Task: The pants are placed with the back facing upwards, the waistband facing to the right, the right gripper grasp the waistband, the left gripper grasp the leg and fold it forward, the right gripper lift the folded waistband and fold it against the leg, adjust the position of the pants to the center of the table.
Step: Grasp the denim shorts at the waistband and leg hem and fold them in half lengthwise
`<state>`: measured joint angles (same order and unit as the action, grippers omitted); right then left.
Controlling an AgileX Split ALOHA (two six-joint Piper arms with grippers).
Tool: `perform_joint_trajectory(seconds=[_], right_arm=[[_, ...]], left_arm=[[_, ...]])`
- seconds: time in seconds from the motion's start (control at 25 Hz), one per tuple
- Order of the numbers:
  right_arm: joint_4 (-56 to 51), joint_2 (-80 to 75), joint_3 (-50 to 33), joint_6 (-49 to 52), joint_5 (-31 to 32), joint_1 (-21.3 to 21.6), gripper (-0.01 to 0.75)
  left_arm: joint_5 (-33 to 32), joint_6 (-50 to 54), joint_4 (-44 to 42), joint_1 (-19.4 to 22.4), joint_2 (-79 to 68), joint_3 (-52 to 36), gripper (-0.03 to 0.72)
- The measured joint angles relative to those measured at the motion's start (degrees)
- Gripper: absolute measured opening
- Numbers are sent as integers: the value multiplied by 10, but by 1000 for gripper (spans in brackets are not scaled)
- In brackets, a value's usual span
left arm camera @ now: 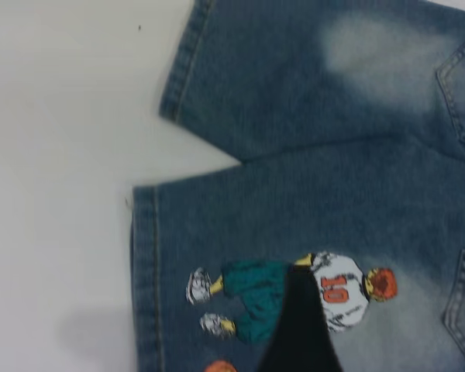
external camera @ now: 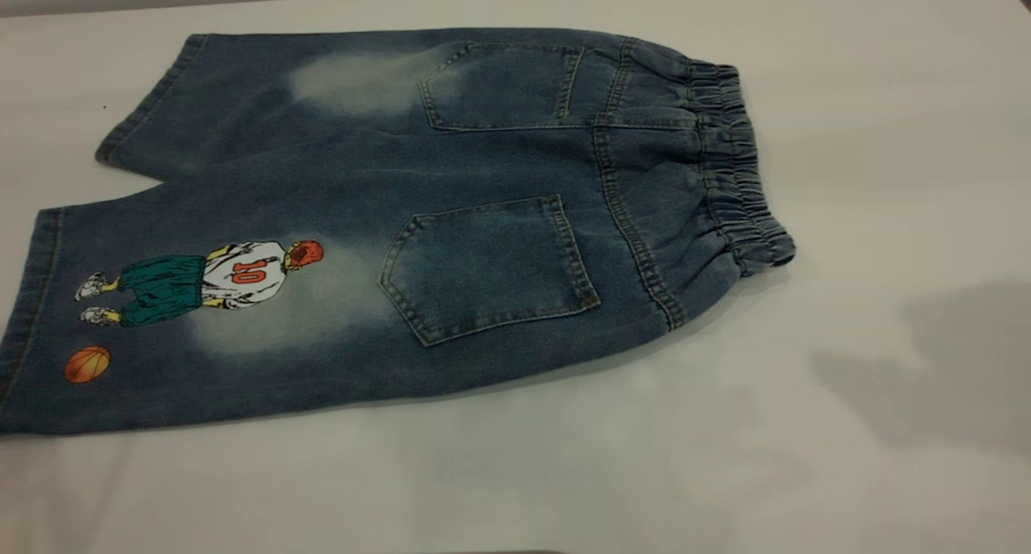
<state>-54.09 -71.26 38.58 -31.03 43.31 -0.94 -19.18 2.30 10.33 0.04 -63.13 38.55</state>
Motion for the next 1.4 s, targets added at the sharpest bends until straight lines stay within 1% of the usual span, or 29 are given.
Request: perform_joint_trajectory(seconds=[0.24,0.48,0.68,0.84,1.4], right_arm=[[-108,-115,0,-83,-1,0,595],[-171,-235,2,-136,-1,0,594],[-242,-321,7,-209,-8,0,594],[-313,-369,7,-272,-13,0,594],[-462,-484,12,-389,-14,0,594]], left_arm=[[19,-16,1,0,-17,12,511],[25,-17,1,0,-18,13,511],[26,-17,1,0,-18,13,511],[26,-17,1,0,-18,13,511],[27,-17,1,0,-18,13,511]])
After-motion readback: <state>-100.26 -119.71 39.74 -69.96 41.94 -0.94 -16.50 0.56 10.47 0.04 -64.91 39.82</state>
